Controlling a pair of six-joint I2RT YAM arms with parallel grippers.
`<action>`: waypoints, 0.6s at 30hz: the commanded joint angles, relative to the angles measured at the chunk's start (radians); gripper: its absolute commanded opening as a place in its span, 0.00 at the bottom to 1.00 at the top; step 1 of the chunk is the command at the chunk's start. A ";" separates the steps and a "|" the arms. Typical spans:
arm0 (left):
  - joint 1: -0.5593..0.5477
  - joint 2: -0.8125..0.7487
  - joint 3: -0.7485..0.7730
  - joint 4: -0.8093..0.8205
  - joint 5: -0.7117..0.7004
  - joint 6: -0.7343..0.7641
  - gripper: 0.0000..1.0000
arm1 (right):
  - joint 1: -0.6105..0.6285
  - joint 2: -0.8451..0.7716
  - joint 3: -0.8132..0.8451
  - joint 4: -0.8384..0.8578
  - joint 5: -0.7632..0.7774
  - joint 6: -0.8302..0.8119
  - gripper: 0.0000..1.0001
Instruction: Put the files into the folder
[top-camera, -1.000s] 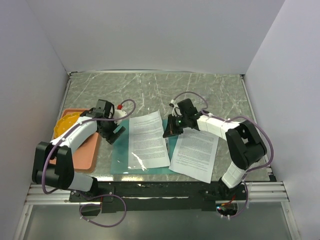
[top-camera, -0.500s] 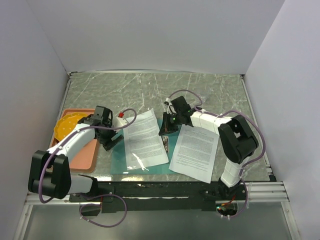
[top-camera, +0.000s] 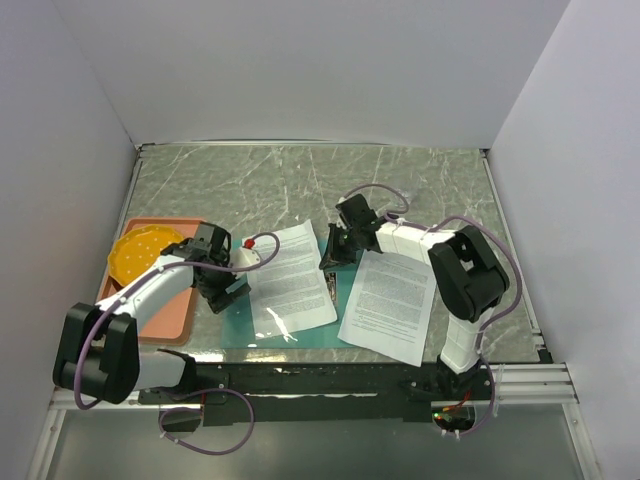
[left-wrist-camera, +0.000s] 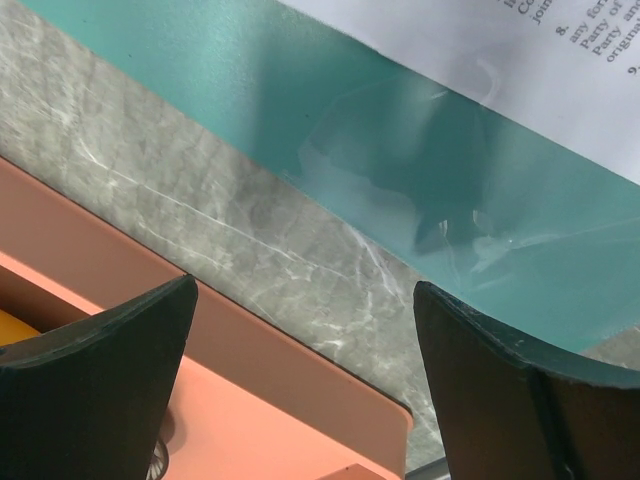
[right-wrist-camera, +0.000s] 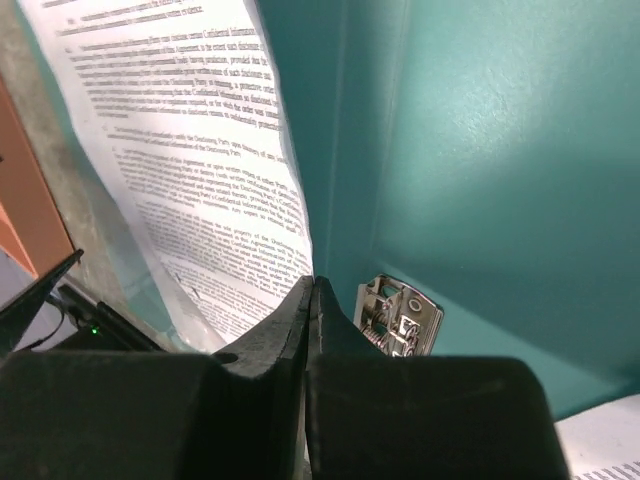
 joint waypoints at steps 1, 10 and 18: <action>-0.003 -0.041 -0.014 0.016 0.030 0.021 0.97 | 0.033 0.013 0.042 -0.026 0.005 0.005 0.00; -0.003 -0.039 -0.027 0.032 0.030 0.016 0.97 | 0.039 0.027 0.088 -0.109 -0.078 -0.182 0.43; -0.004 -0.035 -0.022 0.032 0.027 0.022 0.96 | 0.039 0.067 0.125 -0.046 -0.170 -0.190 0.00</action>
